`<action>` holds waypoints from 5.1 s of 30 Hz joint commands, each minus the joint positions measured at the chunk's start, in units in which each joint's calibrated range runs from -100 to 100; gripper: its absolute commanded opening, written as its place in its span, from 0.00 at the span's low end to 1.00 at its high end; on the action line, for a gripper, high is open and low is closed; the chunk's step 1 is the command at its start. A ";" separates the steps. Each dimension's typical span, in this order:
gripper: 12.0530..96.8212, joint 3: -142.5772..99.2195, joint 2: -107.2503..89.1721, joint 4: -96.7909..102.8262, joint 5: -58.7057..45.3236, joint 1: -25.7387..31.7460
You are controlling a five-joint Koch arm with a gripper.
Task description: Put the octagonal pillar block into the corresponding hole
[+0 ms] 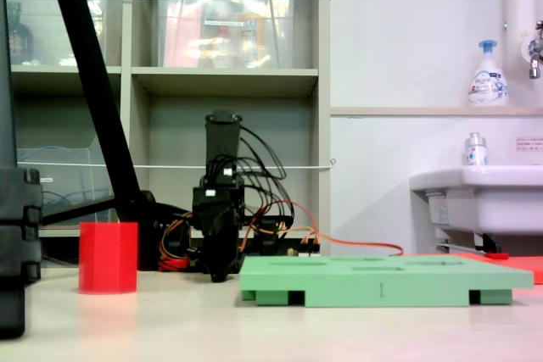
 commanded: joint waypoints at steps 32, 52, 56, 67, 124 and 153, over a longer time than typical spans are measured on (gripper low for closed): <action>0.43 85.46 20.68 -91.31 42.39 -4.49; 0.99 110.19 69.14 -99.88 37.51 -8.16; 0.99 114.27 78.22 -99.79 36.78 -8.79; 0.99 120.56 95.96 -97.19 35.31 -10.74; 0.41 116.57 68.86 -107.49 42.64 -4.69; 0.40 116.57 66.49 -95.93 70.09 25.01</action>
